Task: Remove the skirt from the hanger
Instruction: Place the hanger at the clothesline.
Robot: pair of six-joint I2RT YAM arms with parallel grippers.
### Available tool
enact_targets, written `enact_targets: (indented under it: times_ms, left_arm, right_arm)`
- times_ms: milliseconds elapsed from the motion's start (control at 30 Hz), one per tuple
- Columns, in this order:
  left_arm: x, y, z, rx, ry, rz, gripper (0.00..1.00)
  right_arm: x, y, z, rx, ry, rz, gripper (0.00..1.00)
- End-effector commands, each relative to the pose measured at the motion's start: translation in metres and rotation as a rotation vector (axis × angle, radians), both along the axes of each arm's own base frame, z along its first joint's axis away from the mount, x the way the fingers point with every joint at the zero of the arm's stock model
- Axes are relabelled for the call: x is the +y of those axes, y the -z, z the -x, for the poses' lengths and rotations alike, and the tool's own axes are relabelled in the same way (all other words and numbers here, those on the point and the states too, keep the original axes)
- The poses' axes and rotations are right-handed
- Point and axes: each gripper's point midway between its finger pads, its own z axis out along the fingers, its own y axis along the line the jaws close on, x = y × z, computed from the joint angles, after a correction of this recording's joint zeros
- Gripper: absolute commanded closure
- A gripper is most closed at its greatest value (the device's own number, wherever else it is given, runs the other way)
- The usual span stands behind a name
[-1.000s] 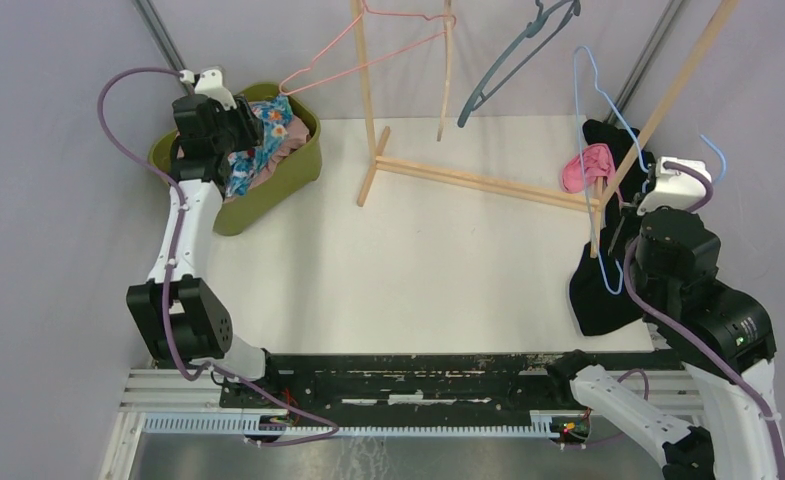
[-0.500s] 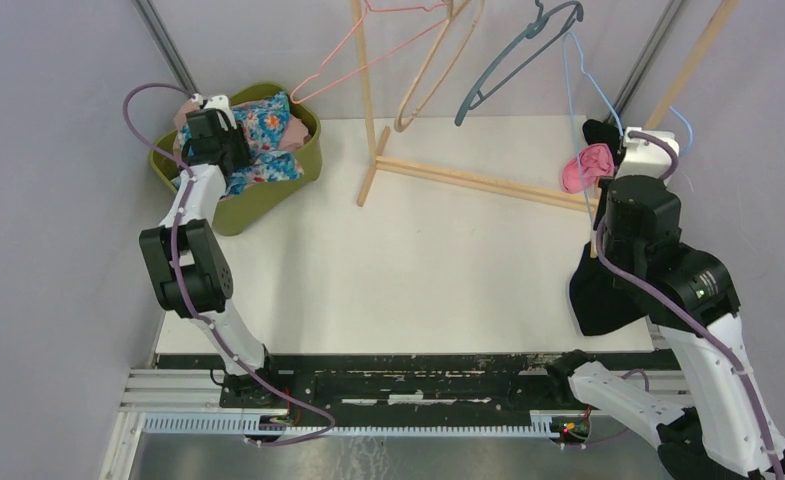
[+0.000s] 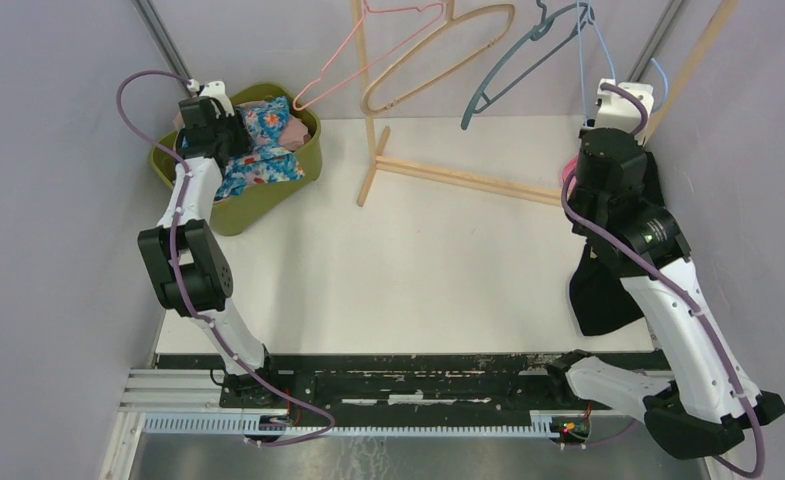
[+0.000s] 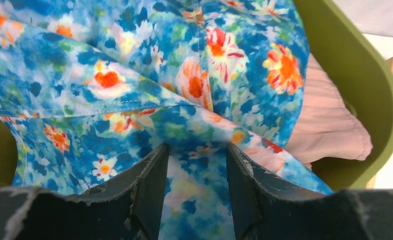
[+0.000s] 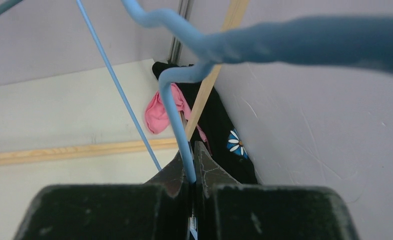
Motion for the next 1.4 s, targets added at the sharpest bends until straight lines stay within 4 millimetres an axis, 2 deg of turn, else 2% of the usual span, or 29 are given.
enact_targets:
  times_ms: [0,167,333,500,800,900,1033,1233,1367]
  left_arm:
    - [-0.011,-0.063,-0.004,-0.14,0.036,0.029,0.46]
    - [-0.01,-0.049,-0.005,-0.101,0.039,0.026,0.46]
    - [-0.012,-0.034,-0.01,-0.075,0.053,0.041,0.46]
    - [-0.009,-0.025,-0.015,-0.058,0.052,0.039,0.47]
    - [-0.014,-0.019,-0.014,-0.054,0.068,0.058,0.47]
    - [-0.018,-0.022,-0.012,-0.064,0.078,0.077,0.47]
    - [-0.022,-0.023,-0.01,-0.072,0.092,0.089,0.47]
    - [-0.022,-0.026,-0.003,-0.067,0.096,0.072,0.47]
    - [-0.025,-0.03,-0.002,-0.076,0.103,0.084,0.47]
  right_arm:
    - [-0.007,-0.038,-0.013,-0.158,0.075,-0.058,0.99]
    - [-0.019,-0.037,-0.031,-0.167,0.13,-0.062,0.99]
    - [-0.024,-0.019,-0.045,-0.119,0.156,-0.075,0.99]
    - [-0.029,-0.008,-0.029,-0.096,0.167,-0.098,0.99]
    - [-0.053,-0.002,0.025,-0.064,0.239,-0.082,0.99]
    - [-0.056,-0.003,0.032,-0.06,0.25,-0.071,0.99]
    - [-0.055,-0.001,0.024,-0.045,0.254,-0.056,0.99]
    - [-0.045,0.013,-0.001,0.003,0.247,-0.041,0.99]
    - [-0.048,0.021,-0.005,0.028,0.265,-0.02,0.99]
